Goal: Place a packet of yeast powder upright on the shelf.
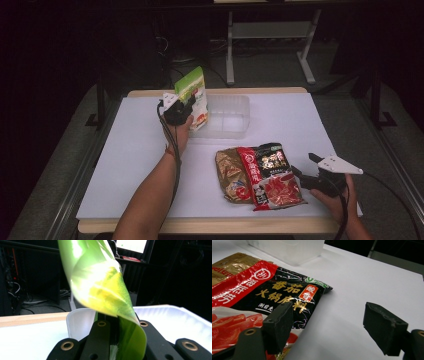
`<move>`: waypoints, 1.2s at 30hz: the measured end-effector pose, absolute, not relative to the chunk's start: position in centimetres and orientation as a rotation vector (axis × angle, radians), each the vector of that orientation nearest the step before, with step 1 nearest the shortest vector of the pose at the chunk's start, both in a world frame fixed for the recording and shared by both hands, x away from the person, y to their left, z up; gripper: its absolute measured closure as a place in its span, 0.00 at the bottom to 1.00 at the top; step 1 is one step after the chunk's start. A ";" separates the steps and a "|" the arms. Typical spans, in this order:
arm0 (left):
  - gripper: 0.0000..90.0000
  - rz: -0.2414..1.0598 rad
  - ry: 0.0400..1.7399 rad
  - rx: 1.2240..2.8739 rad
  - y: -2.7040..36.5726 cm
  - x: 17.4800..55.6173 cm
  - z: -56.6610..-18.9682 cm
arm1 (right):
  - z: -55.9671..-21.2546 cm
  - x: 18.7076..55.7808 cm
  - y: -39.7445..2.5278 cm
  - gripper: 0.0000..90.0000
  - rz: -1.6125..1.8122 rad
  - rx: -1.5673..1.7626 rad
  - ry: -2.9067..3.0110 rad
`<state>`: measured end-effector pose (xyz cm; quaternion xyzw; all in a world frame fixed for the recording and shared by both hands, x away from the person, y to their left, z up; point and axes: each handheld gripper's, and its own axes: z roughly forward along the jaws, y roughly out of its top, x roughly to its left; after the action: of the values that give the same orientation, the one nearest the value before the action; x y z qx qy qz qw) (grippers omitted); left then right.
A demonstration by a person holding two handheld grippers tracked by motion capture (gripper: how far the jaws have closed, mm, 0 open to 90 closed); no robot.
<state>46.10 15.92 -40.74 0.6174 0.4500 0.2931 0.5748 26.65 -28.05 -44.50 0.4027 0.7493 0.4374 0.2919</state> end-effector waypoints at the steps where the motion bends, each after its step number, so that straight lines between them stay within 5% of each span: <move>1: 0.97 0.691 1.048 1.454 15.9 46.0 -40.8 | -44.5 26.6 -28.0 0.26 1.164 1.073 1.998; 36: 0.83 0.767 0.915 1.744 18.5 43.7 -40.4 | -44.7 26.9 -28.1 0.26 1.167 1.080 2.006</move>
<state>43.74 18.50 -40.40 0.7185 0.3771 0.3161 0.4915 26.91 -28.10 -44.66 0.4042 0.7509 0.4366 0.2867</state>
